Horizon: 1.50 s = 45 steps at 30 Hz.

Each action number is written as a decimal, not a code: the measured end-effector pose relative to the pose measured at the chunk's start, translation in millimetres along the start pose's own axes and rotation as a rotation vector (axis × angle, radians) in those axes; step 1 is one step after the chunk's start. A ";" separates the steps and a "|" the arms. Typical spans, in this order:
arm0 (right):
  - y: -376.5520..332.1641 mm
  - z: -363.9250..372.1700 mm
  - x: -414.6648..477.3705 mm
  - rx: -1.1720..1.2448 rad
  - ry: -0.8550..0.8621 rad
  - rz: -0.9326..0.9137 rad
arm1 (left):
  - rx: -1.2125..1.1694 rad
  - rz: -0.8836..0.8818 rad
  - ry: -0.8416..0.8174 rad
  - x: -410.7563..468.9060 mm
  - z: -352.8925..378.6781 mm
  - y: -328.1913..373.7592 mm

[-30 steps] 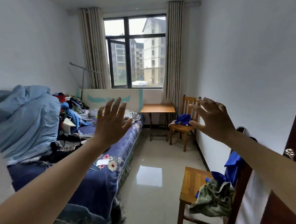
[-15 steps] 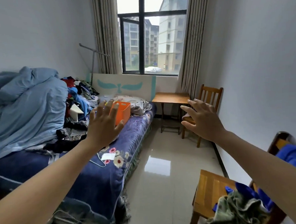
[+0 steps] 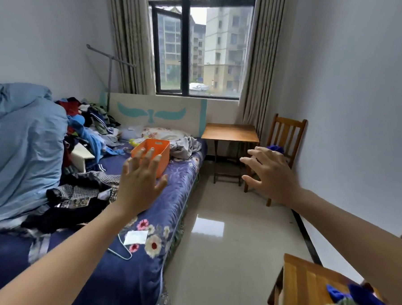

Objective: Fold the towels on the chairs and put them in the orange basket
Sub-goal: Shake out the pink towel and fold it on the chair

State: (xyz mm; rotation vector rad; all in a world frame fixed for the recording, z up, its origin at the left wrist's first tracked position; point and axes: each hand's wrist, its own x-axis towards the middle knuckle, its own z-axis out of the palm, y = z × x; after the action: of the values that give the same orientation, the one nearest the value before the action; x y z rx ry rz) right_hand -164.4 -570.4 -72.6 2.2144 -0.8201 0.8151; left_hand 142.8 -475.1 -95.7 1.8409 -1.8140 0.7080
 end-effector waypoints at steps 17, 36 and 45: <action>154.1 197.0 75.1 0.007 -0.018 0.108 | -0.082 0.022 0.033 220.6 171.9 16.5; 282.7 470.2 189.0 0.090 -0.184 0.273 | -0.100 -0.065 -0.047 433.1 405.1 -79.2; 393.0 537.6 182.2 -0.058 -0.230 0.291 | -0.246 0.109 -0.084 560.0 538.5 -2.0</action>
State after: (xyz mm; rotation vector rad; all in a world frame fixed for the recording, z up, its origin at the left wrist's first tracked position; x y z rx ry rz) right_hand -161.2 -1257.9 -135.7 2.1934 -1.2839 0.6641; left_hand 167.1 -1250.1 -144.8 1.6443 -1.9696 0.4270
